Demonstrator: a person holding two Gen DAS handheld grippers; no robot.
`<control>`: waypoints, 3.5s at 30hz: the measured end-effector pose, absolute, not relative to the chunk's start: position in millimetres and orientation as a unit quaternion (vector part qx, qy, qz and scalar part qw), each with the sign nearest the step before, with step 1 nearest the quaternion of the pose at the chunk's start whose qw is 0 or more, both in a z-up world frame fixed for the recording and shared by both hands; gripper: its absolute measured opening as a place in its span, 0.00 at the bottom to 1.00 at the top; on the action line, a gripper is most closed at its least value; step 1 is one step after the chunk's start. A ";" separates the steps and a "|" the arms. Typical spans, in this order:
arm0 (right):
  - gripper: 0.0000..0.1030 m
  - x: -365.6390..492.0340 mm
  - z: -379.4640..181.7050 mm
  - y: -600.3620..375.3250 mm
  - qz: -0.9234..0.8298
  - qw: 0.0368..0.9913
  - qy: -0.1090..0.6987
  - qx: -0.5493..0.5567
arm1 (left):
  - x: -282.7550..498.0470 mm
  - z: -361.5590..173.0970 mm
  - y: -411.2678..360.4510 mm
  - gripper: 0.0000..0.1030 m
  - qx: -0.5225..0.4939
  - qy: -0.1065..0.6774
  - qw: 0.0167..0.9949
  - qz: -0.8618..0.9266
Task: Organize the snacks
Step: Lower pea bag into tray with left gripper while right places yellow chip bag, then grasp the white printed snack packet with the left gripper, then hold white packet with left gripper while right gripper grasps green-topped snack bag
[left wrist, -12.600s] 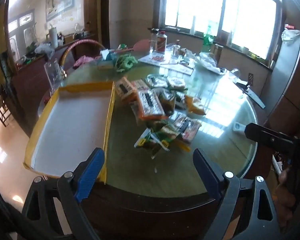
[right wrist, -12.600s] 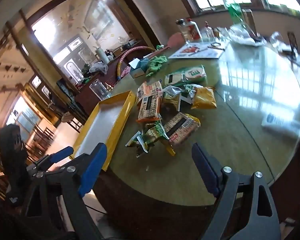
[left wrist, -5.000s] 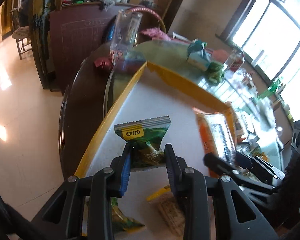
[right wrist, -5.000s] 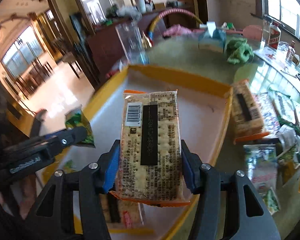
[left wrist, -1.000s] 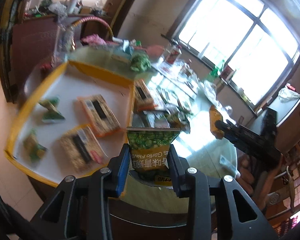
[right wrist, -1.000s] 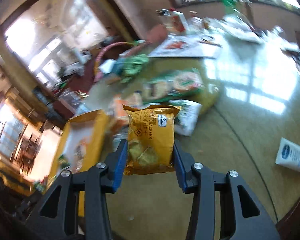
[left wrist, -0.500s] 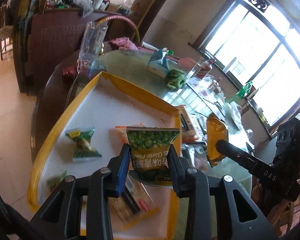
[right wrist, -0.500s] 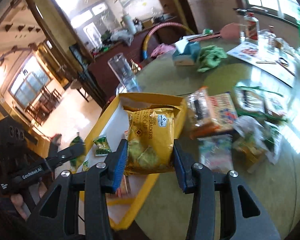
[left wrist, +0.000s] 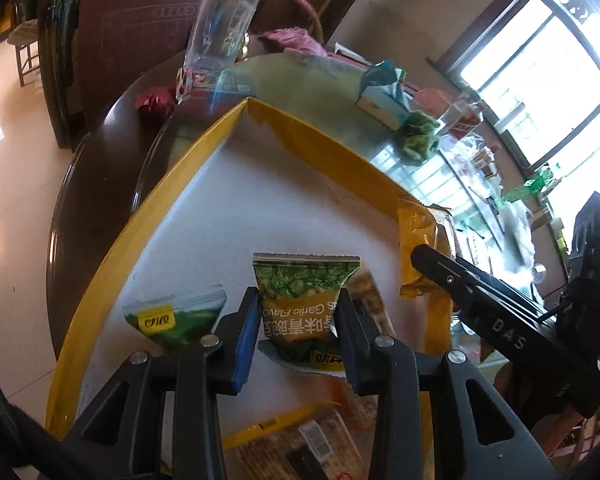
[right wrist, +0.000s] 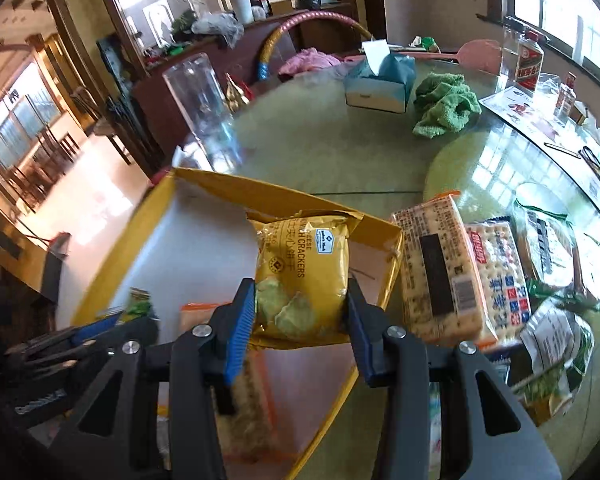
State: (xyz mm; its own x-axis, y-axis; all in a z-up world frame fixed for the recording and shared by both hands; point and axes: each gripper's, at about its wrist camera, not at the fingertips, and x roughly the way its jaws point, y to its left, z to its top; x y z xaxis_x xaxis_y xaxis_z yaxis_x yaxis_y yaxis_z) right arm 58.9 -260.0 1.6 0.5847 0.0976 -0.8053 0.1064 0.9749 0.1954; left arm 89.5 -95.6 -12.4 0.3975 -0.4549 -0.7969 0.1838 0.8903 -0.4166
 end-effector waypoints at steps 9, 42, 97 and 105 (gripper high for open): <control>0.44 71.3 -14.8 -249.3 -0.025 0.872 0.482 0.081 | 96.6 -25.0 -98.2 0.36 -0.111 0.542 0.817 -0.166; 0.76 -204.6 -1.7 -431.0 -0.064 0.855 0.352 0.375 | -67.7 23.1 -233.4 0.76 -0.036 0.492 0.821 -0.289; 0.38 -63.7 -36.9 -399.2 -0.028 0.865 0.499 0.031 | -95.4 -35.8 -249.1 0.54 0.071 0.511 0.816 -0.263; 0.34 -121.0 -31.7 -406.9 -0.039 0.868 0.476 0.137 | -101.6 -38.2 -254.7 0.56 0.091 0.495 0.825 -0.258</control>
State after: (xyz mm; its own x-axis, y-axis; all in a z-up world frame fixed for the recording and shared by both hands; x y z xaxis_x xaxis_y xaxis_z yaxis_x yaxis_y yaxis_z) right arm -121.0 -406.9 -31.7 0.5438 0.0639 -0.8368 0.1976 0.9593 0.2017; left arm -101.6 -254.7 -38.2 0.3774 -0.3350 -0.8633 0.5154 0.8505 -0.1048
